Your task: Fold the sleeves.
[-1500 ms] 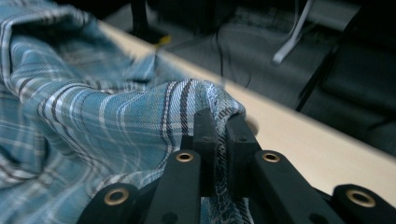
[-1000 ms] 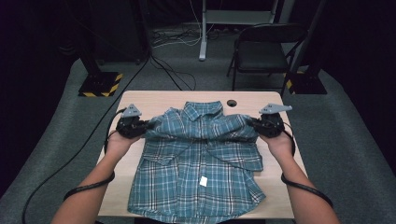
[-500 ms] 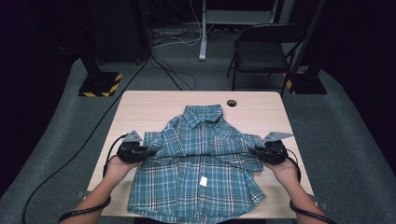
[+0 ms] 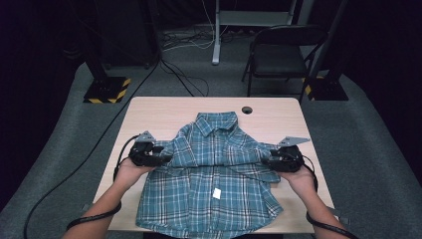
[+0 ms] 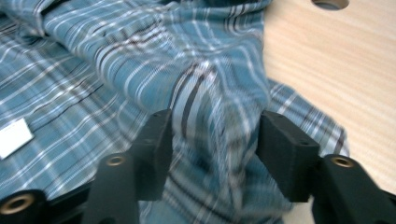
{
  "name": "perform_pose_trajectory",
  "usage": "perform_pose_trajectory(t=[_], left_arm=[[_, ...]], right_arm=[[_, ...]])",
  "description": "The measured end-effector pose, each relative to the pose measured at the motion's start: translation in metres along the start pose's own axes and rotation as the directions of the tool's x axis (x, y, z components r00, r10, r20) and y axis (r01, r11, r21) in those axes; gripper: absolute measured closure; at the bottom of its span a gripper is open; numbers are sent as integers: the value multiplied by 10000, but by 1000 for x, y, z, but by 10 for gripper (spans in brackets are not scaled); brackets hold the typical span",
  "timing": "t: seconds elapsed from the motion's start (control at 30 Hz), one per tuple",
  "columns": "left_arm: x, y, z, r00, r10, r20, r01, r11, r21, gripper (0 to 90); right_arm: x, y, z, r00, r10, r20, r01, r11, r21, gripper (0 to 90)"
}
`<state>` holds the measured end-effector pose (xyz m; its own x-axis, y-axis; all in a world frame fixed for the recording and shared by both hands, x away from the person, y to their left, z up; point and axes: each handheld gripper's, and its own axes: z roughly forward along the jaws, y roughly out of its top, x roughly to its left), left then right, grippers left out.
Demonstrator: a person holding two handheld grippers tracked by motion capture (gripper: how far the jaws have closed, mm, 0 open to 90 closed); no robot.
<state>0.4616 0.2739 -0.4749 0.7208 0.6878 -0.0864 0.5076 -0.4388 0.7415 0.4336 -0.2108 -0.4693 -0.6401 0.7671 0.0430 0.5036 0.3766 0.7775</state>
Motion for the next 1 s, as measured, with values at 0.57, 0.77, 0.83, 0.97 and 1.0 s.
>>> perform_pose_trajectory(t=[0.57, 0.77, 0.83, 0.97, 1.0], left_arm=[[-3, 8, 43, 9992, 160, 375, -187, 9971, 744, 516], [-9, 3, 42, 9975, 594, 374, -613, 9967, 529, 697], [-12, 3, 41, 9971, 696, 309, -711, 9962, 504, 715], [-14, -1, 44, 9963, 746, 426, -771, 9952, 602, 758], [-15, -2, 46, 9959, 796, 427, -825, 9941, 705, 761]], right_arm=[[-2, 22, 58, 9923, 712, -1014, -549, 9864, 1549, 328], [7, 20, 64, 9913, 238, -1296, -24, 9866, 1631, 526], [9, 19, 64, 9908, 27, -1352, 199, 9860, 1656, 604], [13, 14, 62, 9888, -541, -1391, 749, 9860, 1488, 743], [14, 12, 63, 9887, -599, -1376, 810, 9849, 1533, 756]])
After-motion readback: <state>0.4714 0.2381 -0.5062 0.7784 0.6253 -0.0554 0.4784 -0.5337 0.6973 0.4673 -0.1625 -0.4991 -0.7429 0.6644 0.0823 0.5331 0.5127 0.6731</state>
